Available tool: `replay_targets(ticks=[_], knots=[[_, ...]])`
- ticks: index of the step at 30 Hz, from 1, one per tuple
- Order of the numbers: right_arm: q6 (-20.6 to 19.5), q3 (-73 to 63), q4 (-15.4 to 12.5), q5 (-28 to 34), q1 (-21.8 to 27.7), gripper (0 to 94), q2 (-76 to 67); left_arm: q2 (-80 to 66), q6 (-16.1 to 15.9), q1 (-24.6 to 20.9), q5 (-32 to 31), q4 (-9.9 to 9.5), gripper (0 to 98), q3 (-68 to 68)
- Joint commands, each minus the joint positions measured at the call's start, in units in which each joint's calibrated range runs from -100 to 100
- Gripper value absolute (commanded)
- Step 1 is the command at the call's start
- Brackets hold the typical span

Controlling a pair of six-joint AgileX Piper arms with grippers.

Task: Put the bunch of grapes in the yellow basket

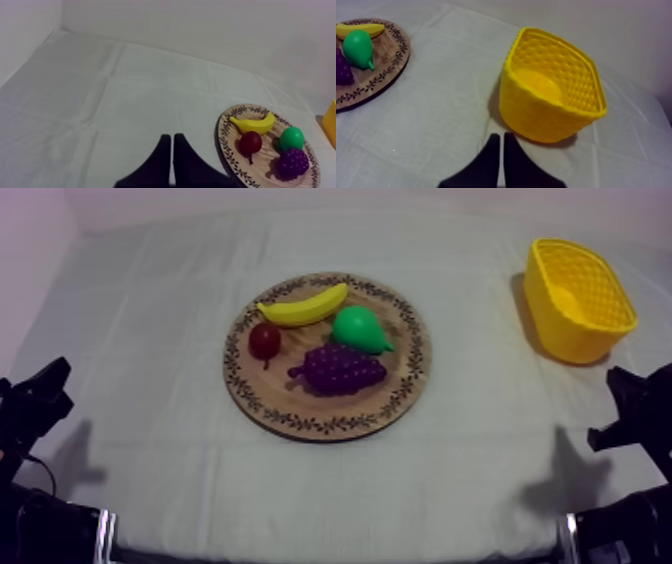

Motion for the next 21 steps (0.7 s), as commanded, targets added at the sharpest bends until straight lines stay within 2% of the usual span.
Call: replay_targets(ticks=[1,21], knots=[[0.1,0.04,-0.04,-0.01,0.01,0.5,-0.04,0.0,-0.01,0.0,-0.03,-0.03,0.1,-0.03],[2.61,-2.84,0.5,-1.6,-0.67,0.4,4.08,0.0,-0.01,0.0,-0.03,-0.03,0.1,-0.03]])
